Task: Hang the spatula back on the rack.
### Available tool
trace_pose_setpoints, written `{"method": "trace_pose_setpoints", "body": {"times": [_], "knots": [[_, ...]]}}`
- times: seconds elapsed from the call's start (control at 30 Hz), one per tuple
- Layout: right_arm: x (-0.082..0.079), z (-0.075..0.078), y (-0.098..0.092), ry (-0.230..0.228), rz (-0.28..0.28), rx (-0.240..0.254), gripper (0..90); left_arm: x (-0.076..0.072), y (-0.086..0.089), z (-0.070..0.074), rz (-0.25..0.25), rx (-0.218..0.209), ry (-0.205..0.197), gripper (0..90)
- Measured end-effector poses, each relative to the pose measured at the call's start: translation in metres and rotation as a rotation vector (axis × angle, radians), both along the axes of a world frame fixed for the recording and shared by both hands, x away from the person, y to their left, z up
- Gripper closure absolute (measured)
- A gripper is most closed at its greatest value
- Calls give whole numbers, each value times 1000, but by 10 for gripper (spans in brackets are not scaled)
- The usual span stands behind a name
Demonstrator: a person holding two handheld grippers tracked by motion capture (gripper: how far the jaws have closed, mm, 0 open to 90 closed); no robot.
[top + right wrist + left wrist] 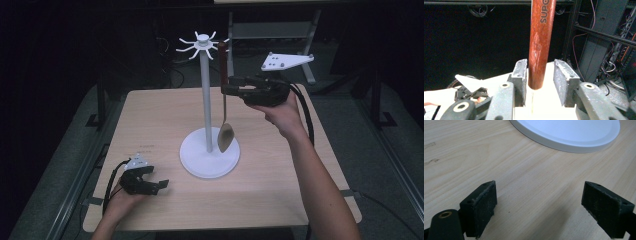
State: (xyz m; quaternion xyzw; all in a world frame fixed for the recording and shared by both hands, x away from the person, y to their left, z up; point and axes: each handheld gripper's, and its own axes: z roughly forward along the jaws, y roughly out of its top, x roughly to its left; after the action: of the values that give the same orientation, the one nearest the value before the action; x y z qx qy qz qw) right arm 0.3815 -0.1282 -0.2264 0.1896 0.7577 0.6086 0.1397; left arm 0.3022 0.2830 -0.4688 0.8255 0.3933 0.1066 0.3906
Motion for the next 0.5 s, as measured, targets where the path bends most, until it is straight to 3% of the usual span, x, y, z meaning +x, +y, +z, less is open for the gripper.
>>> {"method": "trace_pose_setpoints", "body": {"times": [0.33, 0.5], "knots": [[-4, -11, -17, 28, -48, -38, 454, 0, 0, -1, 2, 1, -2, 125], [-4, -30, -35, 59, -101, -78, 403, 0, 1, -1, 3, -1, -1, 125]]}}
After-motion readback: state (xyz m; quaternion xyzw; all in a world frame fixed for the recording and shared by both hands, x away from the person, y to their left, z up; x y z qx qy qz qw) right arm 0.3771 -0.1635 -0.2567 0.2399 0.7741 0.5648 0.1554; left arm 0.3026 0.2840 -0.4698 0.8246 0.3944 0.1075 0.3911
